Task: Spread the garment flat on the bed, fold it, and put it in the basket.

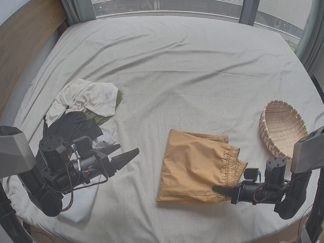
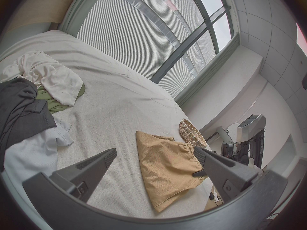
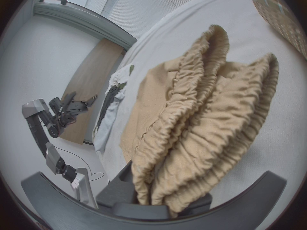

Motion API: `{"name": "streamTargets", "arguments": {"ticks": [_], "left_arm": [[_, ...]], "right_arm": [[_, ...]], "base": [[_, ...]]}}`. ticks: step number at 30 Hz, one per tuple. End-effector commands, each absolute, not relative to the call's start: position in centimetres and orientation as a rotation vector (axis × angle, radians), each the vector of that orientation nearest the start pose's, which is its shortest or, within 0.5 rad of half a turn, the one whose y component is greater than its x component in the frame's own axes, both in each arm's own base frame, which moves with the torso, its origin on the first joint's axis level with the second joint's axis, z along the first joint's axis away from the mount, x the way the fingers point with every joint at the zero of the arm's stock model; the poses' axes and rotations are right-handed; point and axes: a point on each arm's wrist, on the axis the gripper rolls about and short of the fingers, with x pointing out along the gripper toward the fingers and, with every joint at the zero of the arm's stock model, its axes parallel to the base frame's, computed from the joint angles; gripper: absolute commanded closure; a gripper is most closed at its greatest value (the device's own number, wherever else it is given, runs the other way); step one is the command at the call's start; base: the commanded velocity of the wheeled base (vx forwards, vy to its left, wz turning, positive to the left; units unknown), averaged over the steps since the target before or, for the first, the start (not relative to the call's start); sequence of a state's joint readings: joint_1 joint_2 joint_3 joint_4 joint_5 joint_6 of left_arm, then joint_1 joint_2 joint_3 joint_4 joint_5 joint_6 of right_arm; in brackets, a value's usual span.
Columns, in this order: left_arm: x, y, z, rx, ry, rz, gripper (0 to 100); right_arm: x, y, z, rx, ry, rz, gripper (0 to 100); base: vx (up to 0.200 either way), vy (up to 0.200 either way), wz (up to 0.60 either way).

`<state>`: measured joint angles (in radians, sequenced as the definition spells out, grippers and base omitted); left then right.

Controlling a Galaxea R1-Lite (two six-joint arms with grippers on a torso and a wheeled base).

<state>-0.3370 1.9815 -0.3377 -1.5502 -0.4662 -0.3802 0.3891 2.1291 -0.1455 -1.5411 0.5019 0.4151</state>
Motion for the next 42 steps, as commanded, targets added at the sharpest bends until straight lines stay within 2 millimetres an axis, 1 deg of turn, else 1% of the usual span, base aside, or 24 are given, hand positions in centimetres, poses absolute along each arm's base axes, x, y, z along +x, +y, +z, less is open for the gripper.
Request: {"name": "streamTargets", "arguments": {"ticks": [1, 4, 6, 17, 24, 35, 42], "left_arm": [[26.2, -10.4, 8.5, -0.365, 0.255, -0.778, 0], [26.1, -10.5, 8.2, -0.364, 0.264, -0.78, 0], [26.1, -10.5, 8.2, -0.364, 0.264, -0.781, 0], [26.1, -10.6, 8.3, -0.359, 0.261, -0.784, 0], [26.1, -10.6, 8.1, -0.345, 0.261, -0.782, 0], [26.2, -10.6, 8.1, -0.328, 0.254, -0.784, 0], [26.2, -10.6, 8.0, -0.328, 0.255, -0.784, 0]], "right_arm": [[21.4, 10.4, 5.5, 0.401, 0.516, 0.851, 100], [21.2, 10.4, 6.5, 0.398, 0.473, 0.869, 100], [21.1, 10.3, 6.9, 0.397, 0.458, 0.874, 100], [20.0, 12.3, 10.4, 0.377, 0.308, 1.008, 100], [19.7, 12.6, 10.9, 0.368, 0.283, 1.027, 100], [20.0, 12.9, 13.1, 0.366, 0.169, 1.049, 100], [20.4, 12.8, 14.5, 0.37, 0.089, 1.008, 100]], "base": [[0.0, 0.0, 0.0], [0.0, 0.0, 0.0], [0.0, 0.0, 0.0], [0.0, 0.0, 0.0], [0.0, 0.0, 0.0], [0.0, 0.0, 0.0], [0.0, 0.0, 0.0]]}}
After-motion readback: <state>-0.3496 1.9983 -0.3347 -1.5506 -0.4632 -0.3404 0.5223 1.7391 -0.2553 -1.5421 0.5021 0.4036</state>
